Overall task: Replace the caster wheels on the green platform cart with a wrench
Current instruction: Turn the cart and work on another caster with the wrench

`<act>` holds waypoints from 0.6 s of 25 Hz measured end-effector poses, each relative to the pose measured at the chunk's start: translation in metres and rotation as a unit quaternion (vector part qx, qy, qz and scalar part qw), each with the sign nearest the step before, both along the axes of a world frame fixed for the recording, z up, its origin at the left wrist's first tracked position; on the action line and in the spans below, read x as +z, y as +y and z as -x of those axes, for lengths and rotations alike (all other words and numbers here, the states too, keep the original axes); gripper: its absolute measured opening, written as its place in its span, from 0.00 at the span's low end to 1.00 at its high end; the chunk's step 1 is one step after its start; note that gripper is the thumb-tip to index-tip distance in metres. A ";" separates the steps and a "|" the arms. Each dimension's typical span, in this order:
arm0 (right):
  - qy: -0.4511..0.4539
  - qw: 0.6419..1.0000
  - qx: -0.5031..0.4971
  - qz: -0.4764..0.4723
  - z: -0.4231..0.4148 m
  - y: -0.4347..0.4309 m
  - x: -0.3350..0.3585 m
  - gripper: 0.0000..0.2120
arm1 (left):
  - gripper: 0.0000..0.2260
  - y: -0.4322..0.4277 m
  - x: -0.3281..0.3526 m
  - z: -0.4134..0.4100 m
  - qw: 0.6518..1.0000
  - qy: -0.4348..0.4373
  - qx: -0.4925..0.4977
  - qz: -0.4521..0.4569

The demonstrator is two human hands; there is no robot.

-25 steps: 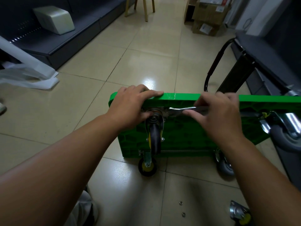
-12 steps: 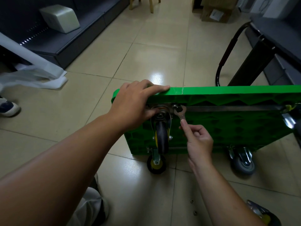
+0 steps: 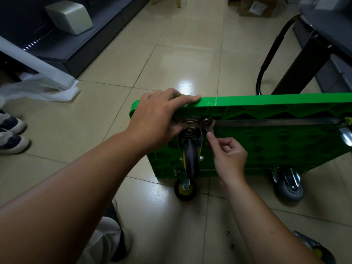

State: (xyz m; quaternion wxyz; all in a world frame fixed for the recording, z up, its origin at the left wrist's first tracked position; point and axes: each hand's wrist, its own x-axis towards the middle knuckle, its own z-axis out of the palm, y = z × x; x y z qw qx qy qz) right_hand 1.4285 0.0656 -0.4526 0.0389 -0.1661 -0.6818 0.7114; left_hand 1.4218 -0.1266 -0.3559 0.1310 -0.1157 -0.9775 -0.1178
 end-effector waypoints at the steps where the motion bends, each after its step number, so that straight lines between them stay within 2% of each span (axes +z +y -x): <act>1: 0.013 0.999 0.003 -0.052 0.003 0.010 0.007 0.13 | 0.30 0.000 0.000 0.000 1.000 0.000 0.001 -0.002; 3: 0.065 0.975 0.009 -0.210 0.007 0.033 0.027 0.15 | 0.30 0.000 0.001 -0.001 1.000 0.000 0.003 -0.003; 4: 0.098 0.945 0.011 -0.312 0.009 0.044 0.040 0.16 | 0.30 0.001 0.002 -0.001 1.000 0.000 0.003 -0.003; 6: 0.178 0.848 0.014 -0.498 0.011 0.056 0.070 0.17 | 0.30 0.001 0.003 -0.002 1.000 -0.001 0.001 -0.003; 7: 0.219 0.800 0.016 -0.559 0.013 0.056 0.085 0.17 | 0.30 0.002 0.003 -0.002 1.000 -0.002 0.001 -0.001; 9: 0.281 0.724 0.027 -0.630 0.015 0.050 0.107 0.17 | 0.30 0.002 0.004 -0.002 1.000 -0.005 0.001 0.003; 10: 0.298 0.702 0.034 -0.645 0.015 0.046 0.113 0.17 | 0.30 0.001 0.004 -0.002 1.000 -0.006 0.001 0.004; 12: 0.293 0.694 0.041 -0.657 0.014 0.046 0.116 0.17 | 0.31 0.000 0.003 -0.001 1.000 -0.009 0.002 0.004; 13: 0.270 0.713 0.054 -0.645 0.013 0.050 0.115 0.17 | 0.31 0.000 0.003 -0.001 1.000 -0.009 0.003 0.003; 14: 0.234 0.762 0.074 -0.600 0.010 0.055 0.114 0.17 | 0.31 -0.001 0.002 -0.001 1.000 -0.007 0.004 0.001; 15: 0.188 0.844 0.095 -0.494 0.005 0.060 0.111 0.16 | 0.31 0.000 0.001 -0.001 1.000 -0.005 0.003 -0.001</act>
